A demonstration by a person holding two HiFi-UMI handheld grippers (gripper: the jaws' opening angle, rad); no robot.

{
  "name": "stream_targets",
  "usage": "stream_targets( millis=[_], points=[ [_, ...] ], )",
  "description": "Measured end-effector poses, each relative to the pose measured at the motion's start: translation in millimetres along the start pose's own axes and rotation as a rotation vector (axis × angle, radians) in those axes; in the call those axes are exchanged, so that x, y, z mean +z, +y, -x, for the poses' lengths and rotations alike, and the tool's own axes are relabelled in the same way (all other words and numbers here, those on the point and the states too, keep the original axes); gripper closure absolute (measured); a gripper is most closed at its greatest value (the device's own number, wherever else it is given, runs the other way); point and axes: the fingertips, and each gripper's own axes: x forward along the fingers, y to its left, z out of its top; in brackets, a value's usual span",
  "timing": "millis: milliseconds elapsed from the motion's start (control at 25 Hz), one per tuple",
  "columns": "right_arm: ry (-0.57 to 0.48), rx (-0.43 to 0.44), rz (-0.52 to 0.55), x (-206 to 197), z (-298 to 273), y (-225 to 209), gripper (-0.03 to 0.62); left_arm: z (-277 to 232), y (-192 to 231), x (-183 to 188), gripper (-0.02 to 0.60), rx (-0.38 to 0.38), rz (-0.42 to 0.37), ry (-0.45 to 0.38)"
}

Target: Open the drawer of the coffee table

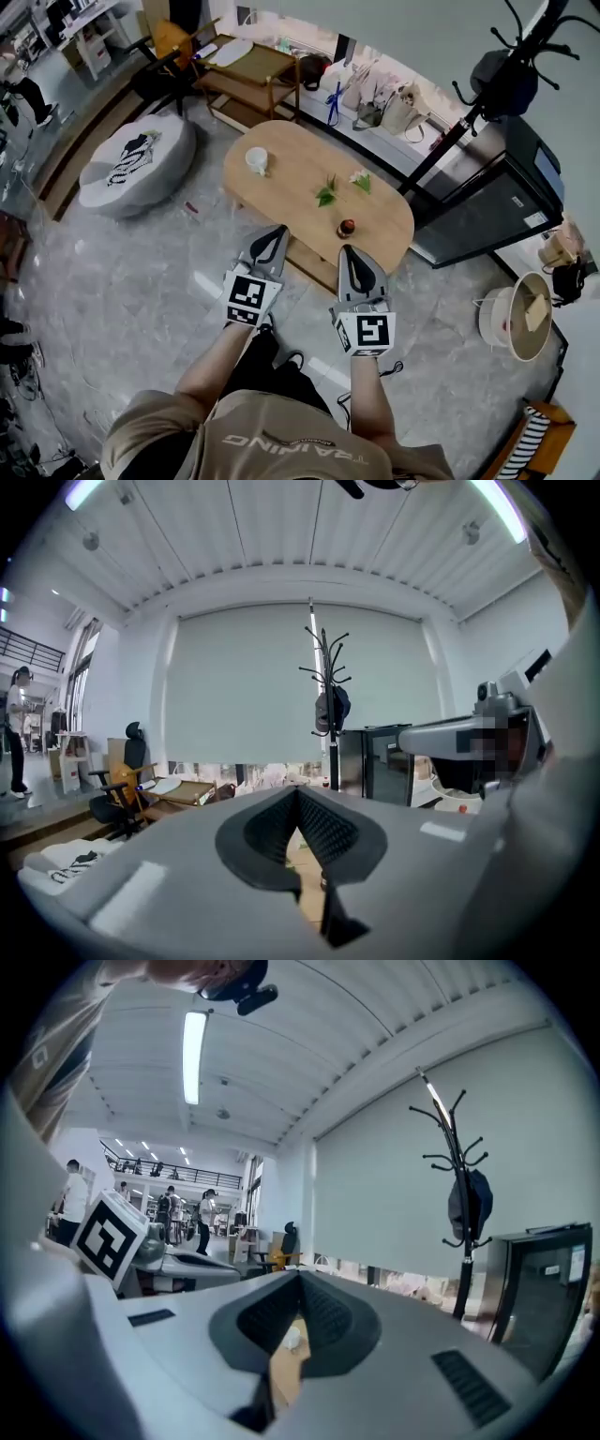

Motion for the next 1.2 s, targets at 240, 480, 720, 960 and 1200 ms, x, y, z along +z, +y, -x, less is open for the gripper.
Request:
stream_targets(
  millis=[240, 480, 720, 960, 1200],
  points=[
    [-0.007, -0.034, 0.029, 38.4, 20.3, 8.4, 0.588, 32.5, -3.6, 40.3, 0.575, -0.019, 0.005, -0.027],
    [-0.049, -0.076, 0.095, 83.2, 13.3, 17.4, 0.588, 38.9, -0.1, 75.3, 0.575, -0.078, -0.062, -0.062],
    [-0.067, -0.107, 0.098, 100.2, 9.0, 22.7, 0.588, 36.2, 4.7, 93.4, 0.575, -0.121, -0.056, -0.117],
    [-0.056, -0.141, 0.082, 97.5, -6.9, 11.8, 0.588, 13.3, 1.5, 101.1, 0.575, -0.22, -0.097, -0.11],
    [-0.066, -0.131, 0.084, 100.6, -6.8, 2.9, 0.588, 6.2, 9.1, 106.4, 0.575, -0.197, -0.079, -0.103]
  ],
)
